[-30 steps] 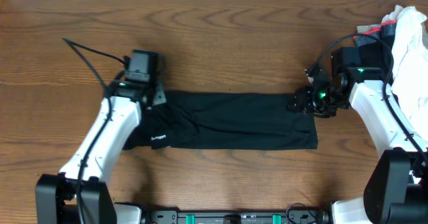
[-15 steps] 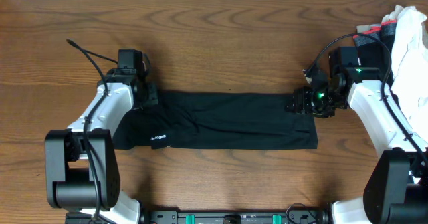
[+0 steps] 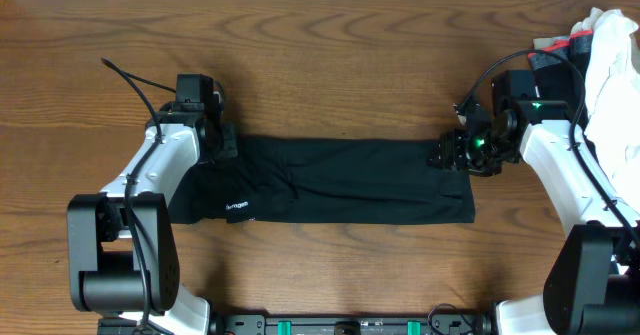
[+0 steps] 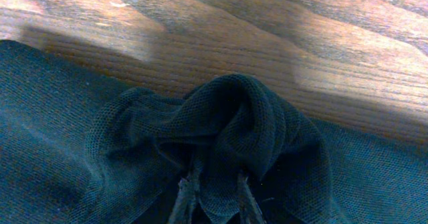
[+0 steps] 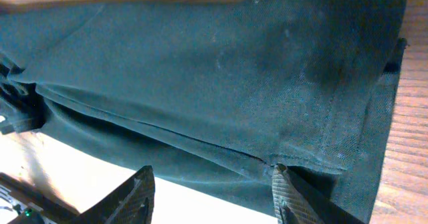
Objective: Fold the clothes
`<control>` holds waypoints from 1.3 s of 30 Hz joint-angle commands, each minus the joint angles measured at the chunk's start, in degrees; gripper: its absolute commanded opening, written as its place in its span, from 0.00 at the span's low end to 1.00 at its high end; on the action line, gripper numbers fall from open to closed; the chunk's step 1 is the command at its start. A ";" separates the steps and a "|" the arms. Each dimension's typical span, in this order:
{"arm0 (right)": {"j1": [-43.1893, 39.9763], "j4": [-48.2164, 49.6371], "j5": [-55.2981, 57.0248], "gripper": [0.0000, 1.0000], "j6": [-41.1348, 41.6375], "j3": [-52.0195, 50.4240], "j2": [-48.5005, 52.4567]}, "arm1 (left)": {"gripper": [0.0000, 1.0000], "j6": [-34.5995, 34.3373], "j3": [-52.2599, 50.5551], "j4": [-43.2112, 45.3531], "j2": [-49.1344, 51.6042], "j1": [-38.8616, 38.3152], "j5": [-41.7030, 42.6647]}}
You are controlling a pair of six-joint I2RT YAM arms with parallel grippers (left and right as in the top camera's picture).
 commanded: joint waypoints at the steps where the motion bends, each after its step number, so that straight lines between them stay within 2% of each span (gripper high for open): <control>1: 0.44 0.35 0.48 0.55 -0.52 0.79 -0.59 | 0.25 0.57 0.61 -0.42 -0.04 0.15 0.81; 9: 0.44 0.57 0.83 0.55 -0.52 0.79 -0.59 | 0.28 0.57 0.59 -1.20 0.02 0.15 1.62; 12: 0.44 0.57 0.85 0.55 -0.52 0.79 -0.59 | 0.13 0.59 0.59 -1.11 0.17 0.15 1.62; 15: 0.44 0.59 1.29 0.56 -0.50 0.79 -0.59 | 0.06 0.61 0.59 -1.38 0.68 0.15 1.60; 19: 0.44 0.72 5.62 0.56 1.16 0.79 -0.57 | 0.06 0.37 0.61 -3.52 0.63 0.28 -0.85; 24: 0.37 2.10 10.25 0.52 4.02 0.68 -0.57 | 0.06 -7.69 0.61 -6.99 -0.35 2.71 -9.88; 29: 0.31 5.38 10.49 0.51 4.04 0.42 0.00 | 0.06 -11.69 0.61 -9.20 -1.97 6.49 -10.05; 35: -0.76 7.93 14.58 0.50 5.49 -0.09 3.80 | 0.06 -11.74 0.61 -9.44 -2.25 7.96 -10.03; 39: -2.08 10.29 14.56 0.45 4.63 -0.09 7.50 | 0.06 -11.74 0.61 -9.38 -2.25 7.96 -10.03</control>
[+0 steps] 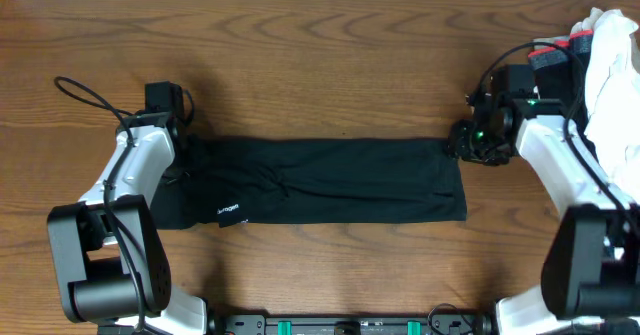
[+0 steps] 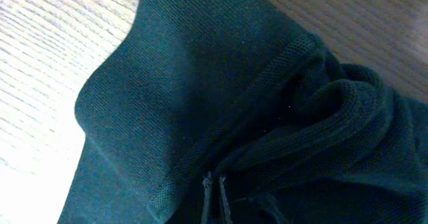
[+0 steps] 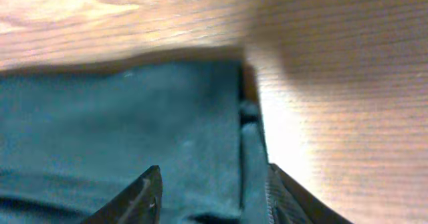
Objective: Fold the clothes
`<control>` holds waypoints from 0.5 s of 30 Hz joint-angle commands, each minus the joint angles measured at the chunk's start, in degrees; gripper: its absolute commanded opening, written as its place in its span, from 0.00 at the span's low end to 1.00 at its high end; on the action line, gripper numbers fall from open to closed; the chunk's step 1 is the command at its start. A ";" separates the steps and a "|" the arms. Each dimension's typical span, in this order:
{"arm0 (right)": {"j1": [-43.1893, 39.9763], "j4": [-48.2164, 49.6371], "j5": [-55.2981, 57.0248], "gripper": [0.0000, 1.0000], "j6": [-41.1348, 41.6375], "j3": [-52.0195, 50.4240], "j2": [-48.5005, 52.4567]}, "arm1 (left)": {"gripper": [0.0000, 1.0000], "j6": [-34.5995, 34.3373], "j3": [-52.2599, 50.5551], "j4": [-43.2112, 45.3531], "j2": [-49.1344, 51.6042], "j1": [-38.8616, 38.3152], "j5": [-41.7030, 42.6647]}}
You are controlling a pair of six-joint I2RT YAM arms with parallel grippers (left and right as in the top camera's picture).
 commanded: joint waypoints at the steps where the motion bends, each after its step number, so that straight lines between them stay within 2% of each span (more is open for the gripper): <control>1: -1.55 1.68 1.42 0.45 -0.04 -0.07 3.10 | 0.06 -0.87 0.61 -0.13 -1.11 0.26 -1.75; 6: -2.38 5.38 -3.23 0.44 -1.09 -0.07 5.64 | 0.06 -0.87 0.61 -0.13 -1.11 0.26 -1.75; 12: -2.38 6.34 -8.04 0.30 -1.07 -0.07 6.62 | 0.06 -0.87 0.61 -0.09 -1.11 0.26 -1.75; 15: -2.38 5.64 -8.02 0.30 -1.07 -0.11 7.15 | 0.06 -0.87 0.61 0.09 -1.11 0.26 -1.75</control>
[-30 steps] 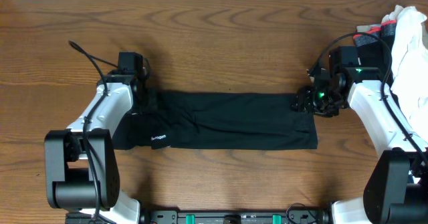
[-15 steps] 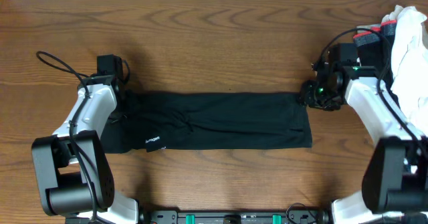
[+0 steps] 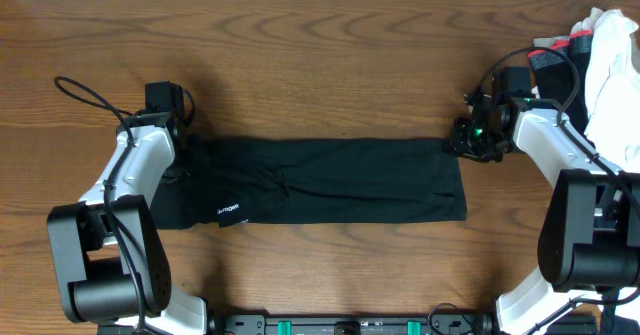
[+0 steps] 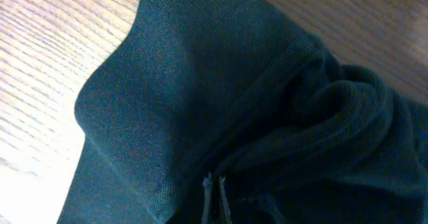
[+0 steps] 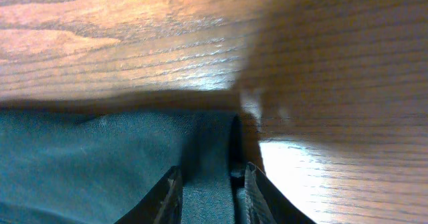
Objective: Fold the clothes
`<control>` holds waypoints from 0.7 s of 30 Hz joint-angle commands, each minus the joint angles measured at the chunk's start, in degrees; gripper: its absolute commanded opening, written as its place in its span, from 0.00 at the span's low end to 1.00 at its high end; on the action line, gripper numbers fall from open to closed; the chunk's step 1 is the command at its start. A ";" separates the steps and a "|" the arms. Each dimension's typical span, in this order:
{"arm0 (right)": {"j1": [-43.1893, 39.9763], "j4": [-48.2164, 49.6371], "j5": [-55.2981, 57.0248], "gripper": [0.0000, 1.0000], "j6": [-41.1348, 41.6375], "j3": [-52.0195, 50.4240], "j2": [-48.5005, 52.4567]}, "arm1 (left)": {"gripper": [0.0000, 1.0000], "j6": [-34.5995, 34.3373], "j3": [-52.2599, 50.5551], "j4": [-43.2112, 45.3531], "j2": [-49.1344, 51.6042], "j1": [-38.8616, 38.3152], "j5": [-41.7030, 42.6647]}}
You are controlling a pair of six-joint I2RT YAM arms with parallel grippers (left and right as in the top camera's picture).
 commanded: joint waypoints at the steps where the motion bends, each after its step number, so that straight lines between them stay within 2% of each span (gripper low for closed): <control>1: -0.37 -0.61 -1.99 0.29 -0.63 -0.24 1.05 | 0.06 -0.70 0.61 0.04 -1.11 0.26 -1.75; 12: -0.17 -2.05 -5.25 0.28 -0.66 -0.85 1.33 | 0.06 -0.68 0.61 0.20 -1.11 0.26 -1.75; 18: -0.33 -0.98 -4.26 0.02 -0.63 -0.85 1.33 | 0.06 -0.55 0.61 0.20 -1.11 0.26 -1.75; 21: -1.31 0.46 0.35 0.01 0.09 -0.83 1.33 | 0.06 0.17 0.61 -0.15 -1.11 0.28 -1.77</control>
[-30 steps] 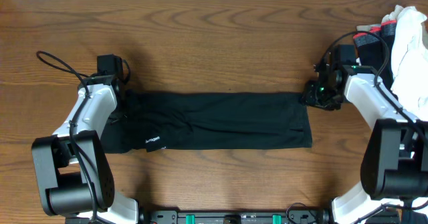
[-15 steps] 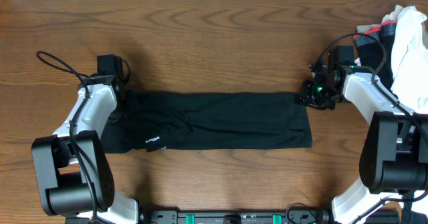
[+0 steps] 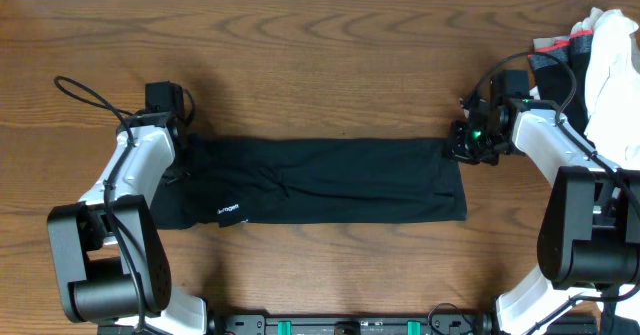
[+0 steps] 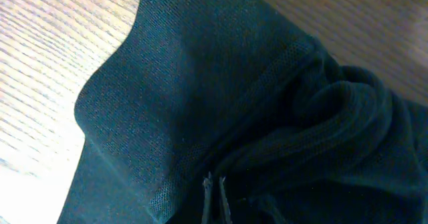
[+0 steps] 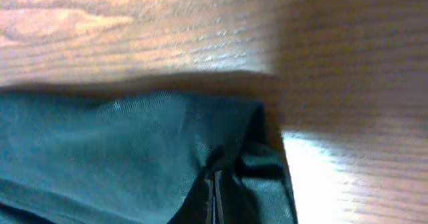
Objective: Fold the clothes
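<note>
A black garment [image 3: 330,180] lies folded into a long strip across the table, a small white label near its left end. My left gripper [image 3: 180,140] is shut on the garment's upper left corner; in the left wrist view the fingertips [image 4: 214,187] pinch bunched dark cloth [image 4: 200,103]. My right gripper [image 3: 462,143] is shut on the upper right corner, where the closed fingertips [image 5: 215,184] grip the dark fabric [image 5: 120,144] at its edge.
A pile of white and red clothes [image 3: 600,55] sits at the table's far right, behind my right arm. The wooden table [image 3: 320,65] surrounds the strip on all sides.
My right gripper has shut on the garment's upper right corner; before, its fingers stood slightly apart at that edge. The left gripper and the garment have not moved.
First my left gripper held bunched cloth further right, and my right gripper hung open over the strip's right end. Then the left end lay drawn out leftward, with the right gripper open at the upper right corner. It narrowed there and is now shut.
</note>
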`<control>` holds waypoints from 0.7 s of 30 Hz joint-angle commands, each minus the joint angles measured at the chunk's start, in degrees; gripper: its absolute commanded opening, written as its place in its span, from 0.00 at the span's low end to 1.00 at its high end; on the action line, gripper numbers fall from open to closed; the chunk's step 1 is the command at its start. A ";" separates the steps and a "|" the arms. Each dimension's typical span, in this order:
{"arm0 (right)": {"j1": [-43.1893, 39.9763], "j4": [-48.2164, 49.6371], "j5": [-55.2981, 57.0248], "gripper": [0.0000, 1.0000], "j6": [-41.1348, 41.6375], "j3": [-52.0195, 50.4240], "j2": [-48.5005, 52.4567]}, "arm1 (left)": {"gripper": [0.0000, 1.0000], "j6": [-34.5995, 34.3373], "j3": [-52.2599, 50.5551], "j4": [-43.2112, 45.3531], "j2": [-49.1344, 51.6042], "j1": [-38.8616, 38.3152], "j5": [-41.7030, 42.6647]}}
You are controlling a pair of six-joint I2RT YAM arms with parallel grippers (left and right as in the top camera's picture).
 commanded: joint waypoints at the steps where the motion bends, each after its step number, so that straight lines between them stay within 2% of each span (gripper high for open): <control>1: -1.66 1.68 4.04 0.01 0.37 -0.42 0.81 | 0.06 0.13 0.61 -0.33 -1.11 0.28 -1.75; 8: -7.28 8.09 5.90 0.01 -0.33 -0.42 0.81 | 0.06 0.55 0.61 -1.16 -1.11 0.28 -1.77; 15: -9.27 8.22 3.93 0.01 -2.12 -0.42 0.81 | 0.06 1.01 0.61 -2.05 -1.11 0.28 -2.19; 16: -9.25 8.09 3.67 0.09 -2.34 -0.42 0.81 | 0.06 1.01 0.61 -2.25 -1.11 0.28 -2.19; 18: -9.27 7.96 1.55 0.41 -3.21 -0.42 0.81 | 0.06 1.01 0.61 -2.45 -1.14 0.28 -2.16; 19: -9.27 7.96 -0.42 0.49 -3.37 -0.42 0.79 | 0.06 1.01 0.61 -2.43 -1.18 0.28 -2.16; 21: -9.27 7.80 -4.00 0.53 -3.39 -0.35 0.57 | 0.06 1.01 0.87 -2.49 -1.31 0.28 -2.16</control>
